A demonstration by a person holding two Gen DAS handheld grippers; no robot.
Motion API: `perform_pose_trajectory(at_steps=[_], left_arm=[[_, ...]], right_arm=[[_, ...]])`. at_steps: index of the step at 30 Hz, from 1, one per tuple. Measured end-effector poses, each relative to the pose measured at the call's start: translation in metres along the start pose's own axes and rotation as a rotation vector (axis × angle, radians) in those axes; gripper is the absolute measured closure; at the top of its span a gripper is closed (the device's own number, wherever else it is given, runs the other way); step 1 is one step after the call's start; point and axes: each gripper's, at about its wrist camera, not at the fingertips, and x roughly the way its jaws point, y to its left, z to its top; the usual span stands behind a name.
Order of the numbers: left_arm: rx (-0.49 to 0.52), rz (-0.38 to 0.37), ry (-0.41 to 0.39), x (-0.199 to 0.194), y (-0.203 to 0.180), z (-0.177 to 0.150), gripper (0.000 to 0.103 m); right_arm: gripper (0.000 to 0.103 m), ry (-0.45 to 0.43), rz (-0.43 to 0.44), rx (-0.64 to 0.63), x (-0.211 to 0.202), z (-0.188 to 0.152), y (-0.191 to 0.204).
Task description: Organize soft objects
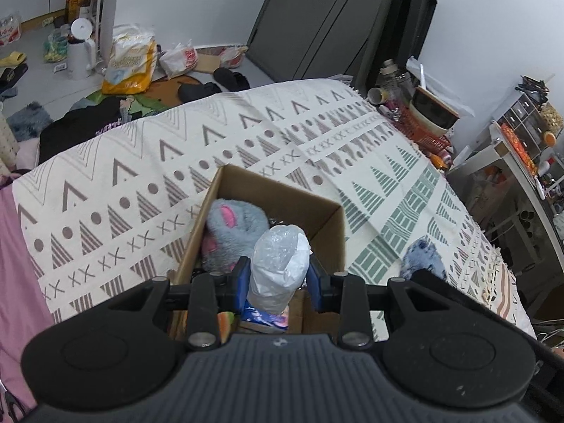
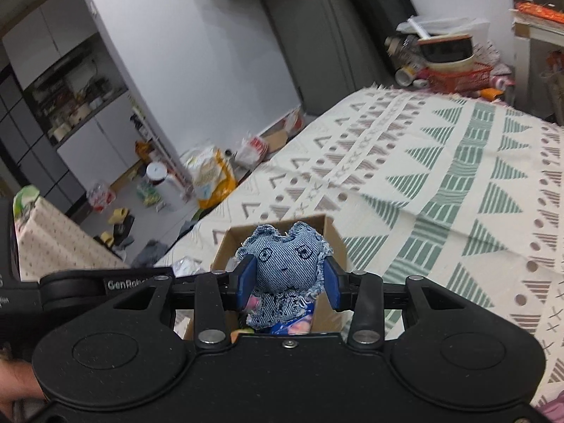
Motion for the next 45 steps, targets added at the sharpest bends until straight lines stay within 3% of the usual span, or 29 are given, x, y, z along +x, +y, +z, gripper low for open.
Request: perform_pose_trajectory(at_steps=[4, 9, 19, 25, 27, 35, 45], left_arm=[[-0.015, 0.008, 0.013, 0.004, 0.007, -0.001, 0.070], [-0.046, 0.006, 0.032, 0.010, 0.013, -0.001, 0.070], [-0.026, 0.007, 0.046, 0.015, 0.001, -0.003, 0.070], [-0.002, 0.027, 0.047, 0.011, -0.012, -0.002, 0.058], [-0.007, 0.027, 0.037, 0.006, -0.014, -0.002, 0.049], [0.026, 0.098, 0.021, -0.008, -0.024, -0.006, 0.027], [0.095, 0.102, 0.011, -0.035, -0.048, -0.015, 0.024]], right_arm=[[0.061, 0.049, 0.028, -0.014, 0.013, -0.008, 0.007], [0.042, 0.130, 0.058, 0.007, 0.025, -0.016, 0.010], [0.031, 0.123, -0.036, 0.084, 0.009, -0.016, -0.022], [0.018, 0.088, -0.078, 0.073, -0.006, -0.014, -0.027], [0.015, 0.086, -0.085, 0.078, -0.009, -0.012, -0.030], [0.013, 0.102, -0.094, 0.085, -0.021, -0.013, -0.038], [0.006, 0.056, -0.116, 0.100, -0.057, -0.009, -0.049]])
